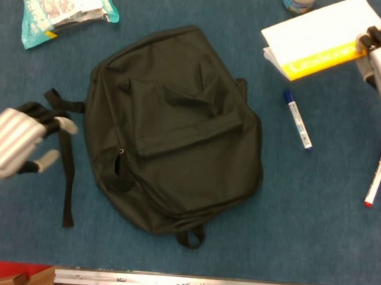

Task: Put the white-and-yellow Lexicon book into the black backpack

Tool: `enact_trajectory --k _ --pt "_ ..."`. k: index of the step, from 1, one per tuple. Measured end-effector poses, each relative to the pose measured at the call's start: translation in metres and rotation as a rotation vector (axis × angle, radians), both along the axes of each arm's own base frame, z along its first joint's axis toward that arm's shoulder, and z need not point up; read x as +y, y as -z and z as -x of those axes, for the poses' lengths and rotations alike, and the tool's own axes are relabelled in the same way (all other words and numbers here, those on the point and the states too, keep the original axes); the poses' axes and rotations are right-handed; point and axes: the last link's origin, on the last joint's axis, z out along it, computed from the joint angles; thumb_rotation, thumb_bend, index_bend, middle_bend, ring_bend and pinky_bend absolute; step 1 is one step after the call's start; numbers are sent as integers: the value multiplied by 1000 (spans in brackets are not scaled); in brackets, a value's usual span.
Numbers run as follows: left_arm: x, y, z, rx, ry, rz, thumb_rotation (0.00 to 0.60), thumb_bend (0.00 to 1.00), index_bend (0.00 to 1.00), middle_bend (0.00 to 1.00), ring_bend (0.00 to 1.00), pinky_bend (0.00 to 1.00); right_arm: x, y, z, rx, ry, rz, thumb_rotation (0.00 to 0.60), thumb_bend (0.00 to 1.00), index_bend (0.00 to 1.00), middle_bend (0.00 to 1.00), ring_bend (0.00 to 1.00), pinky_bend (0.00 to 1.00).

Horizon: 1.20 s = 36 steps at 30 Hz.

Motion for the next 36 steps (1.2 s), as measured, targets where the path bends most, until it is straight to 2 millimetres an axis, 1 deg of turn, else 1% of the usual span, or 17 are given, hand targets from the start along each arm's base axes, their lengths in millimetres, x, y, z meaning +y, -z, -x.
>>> enact_trajectory --k 6,9,12,15,20,26,31,36 --pt "0 15 -22 16 111 108 600 315 270 252 260 299 9 -29 -1 -16 7 51 600 548 727 631 527 658" --pt "0 24 -29 32 153 158 600 315 248 229 227 298 14 -45 0 -21 17 78 600 548 727 631 527 658" --pt "-3 35 -36 39 189 195 600 314 237 218 220 297 18 -58 2 -25 29 98 600 548 727 631 527 658" --pt "-7 46 -43 33 212 223 600 314 235 217 220 297 23 -66 5 -26 40 110 600 548 727 631 527 658" --pt "-10 64 -53 33 249 251 600 311 213 208 219 297 28 -70 7 -32 49 111 600 547 727 632 528 658" --pt "-13 89 -60 27 254 260 600 304 202 205 218 297 34 -69 12 -36 57 98 600 544 733 633 533 658" --pt "-14 108 -58 66 258 253 600 299 183 189 217 297 37 -69 15 -34 60 95 600 544 735 634 534 658" --pt "-20 123 -54 109 252 267 600 289 160 171 204 297 39 -70 16 -33 65 92 600 543 735 634 534 658"
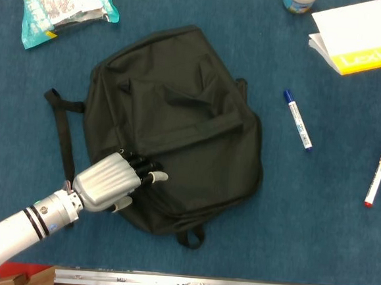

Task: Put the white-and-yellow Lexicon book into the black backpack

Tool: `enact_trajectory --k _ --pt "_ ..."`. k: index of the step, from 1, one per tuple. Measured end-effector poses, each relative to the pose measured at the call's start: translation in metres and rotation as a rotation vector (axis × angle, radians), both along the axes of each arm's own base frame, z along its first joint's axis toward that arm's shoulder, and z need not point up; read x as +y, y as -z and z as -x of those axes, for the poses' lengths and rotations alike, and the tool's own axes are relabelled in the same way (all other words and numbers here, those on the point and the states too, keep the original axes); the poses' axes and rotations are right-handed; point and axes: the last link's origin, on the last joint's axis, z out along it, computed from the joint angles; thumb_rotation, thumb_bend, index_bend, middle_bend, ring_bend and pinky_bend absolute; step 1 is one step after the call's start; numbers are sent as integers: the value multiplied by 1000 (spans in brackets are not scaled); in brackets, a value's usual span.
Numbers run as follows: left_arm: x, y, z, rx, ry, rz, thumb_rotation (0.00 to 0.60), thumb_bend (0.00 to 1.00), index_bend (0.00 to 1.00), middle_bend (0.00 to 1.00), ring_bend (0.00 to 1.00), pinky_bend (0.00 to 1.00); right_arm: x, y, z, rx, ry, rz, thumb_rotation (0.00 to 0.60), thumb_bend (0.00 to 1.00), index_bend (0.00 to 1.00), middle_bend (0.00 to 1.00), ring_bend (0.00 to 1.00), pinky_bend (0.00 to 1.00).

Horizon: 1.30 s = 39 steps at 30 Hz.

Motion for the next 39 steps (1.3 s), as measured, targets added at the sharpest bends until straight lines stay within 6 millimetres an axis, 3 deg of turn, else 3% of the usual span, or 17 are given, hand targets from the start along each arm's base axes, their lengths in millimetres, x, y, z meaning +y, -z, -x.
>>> enact_trajectory --k 9,24,26,31,39 --pt "-7 22 -1 -9 -35 22 600 281 128 163 194 299 3 0 -1 -5 0 -8 600 543 735 634 534 658" --pt "9 51 -15 -76 -115 36 600 281 131 167 196 312 7 -6 5 -38 22 2 600 543 738 634 540 662" --pt "10 53 -18 -88 -123 44 600 281 148 170 206 324 7 -6 6 -43 22 4 600 543 739 635 541 662" --pt "13 60 -28 -159 -165 58 600 298 329 259 307 412 7 -8 6 -52 22 10 600 543 740 636 543 664" --pt "22 70 -45 -302 -248 76 600 406 432 364 418 547 8 -11 7 -63 26 21 600 543 741 642 550 668"
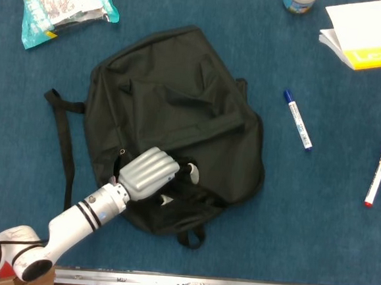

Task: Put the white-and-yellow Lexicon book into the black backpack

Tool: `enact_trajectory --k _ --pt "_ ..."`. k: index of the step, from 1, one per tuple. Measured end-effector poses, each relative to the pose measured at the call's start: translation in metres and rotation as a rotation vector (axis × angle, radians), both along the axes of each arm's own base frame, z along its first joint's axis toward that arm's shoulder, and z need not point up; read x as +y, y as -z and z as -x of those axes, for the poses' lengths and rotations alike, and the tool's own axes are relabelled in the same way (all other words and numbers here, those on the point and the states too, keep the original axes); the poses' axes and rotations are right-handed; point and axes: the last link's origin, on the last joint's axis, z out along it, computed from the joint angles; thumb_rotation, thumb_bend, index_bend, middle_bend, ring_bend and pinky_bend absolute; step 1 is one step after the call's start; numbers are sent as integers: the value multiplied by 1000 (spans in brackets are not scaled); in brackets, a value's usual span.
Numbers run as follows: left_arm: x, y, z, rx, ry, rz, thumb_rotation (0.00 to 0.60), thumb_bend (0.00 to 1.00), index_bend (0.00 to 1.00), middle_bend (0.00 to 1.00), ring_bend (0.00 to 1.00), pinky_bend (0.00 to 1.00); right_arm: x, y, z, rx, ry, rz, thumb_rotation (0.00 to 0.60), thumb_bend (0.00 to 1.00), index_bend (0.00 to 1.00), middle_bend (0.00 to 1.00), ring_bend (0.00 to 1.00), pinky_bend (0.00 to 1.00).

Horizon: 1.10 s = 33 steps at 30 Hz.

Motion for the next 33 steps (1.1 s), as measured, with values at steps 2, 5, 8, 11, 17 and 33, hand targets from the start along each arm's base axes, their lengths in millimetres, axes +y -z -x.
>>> enact_trajectory --k 2,5,8,11,17,33 --pt "3 2 -2 -20 -15 -5 600 432 457 392 445 572 0 -1 0 -3 1 2 600 543 742 642 551 669" --pt "6 3 -6 -51 -39 -8 600 443 512 462 509 619 0 -1 0 -4 1 3 600 543 742 642 551 669" --pt "8 4 -8 -72 -53 -11 600 445 565 514 561 657 1 -2 0 -6 1 4 600 543 742 642 551 669" --pt "8 5 -8 -71 -57 -3 600 446 588 524 577 676 0 -2 -1 -10 2 5 600 543 742 643 551 669" --pt "8 8 -7 -72 -57 -24 600 448 683 612 645 737 0 -2 -1 -19 3 3 600 544 744 643 552 669" --pt "24 -27 -4 -251 -224 -73 600 451 778 676 667 758 10 3 -6 -49 -16 -48 600 543 748 650 560 675"
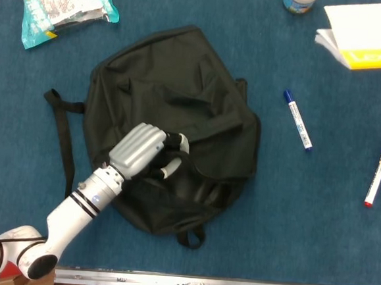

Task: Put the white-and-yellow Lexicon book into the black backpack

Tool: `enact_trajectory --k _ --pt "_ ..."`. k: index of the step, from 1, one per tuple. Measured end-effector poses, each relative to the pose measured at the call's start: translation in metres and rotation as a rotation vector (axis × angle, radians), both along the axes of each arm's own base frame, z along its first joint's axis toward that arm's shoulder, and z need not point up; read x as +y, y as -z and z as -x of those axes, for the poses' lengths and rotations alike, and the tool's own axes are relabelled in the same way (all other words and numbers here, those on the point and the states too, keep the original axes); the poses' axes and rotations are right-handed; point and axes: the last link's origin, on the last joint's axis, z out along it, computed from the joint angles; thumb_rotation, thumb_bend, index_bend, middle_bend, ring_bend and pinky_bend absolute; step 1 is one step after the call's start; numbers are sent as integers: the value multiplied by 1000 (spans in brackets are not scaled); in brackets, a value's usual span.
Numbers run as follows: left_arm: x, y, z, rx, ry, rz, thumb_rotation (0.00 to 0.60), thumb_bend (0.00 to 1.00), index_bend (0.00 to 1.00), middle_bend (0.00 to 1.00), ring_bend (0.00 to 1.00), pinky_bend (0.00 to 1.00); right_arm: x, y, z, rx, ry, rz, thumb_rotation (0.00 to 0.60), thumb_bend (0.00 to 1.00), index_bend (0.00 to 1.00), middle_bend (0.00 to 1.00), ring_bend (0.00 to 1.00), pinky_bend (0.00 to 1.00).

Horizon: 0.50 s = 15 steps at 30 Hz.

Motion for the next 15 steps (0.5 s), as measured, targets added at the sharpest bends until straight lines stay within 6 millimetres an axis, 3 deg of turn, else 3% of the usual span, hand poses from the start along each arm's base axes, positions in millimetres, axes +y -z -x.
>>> enact_trajectory --k 10,15 --pt "28 -49 -6 -259 -249 33 600 452 773 677 667 758 26 19 -19 -42 -85 -143 600 543 757 659 573 685" --pt "33 -59 -10 -310 -304 41 600 451 770 676 666 758 42 29 -31 -77 -139 -225 600 543 760 664 578 691"
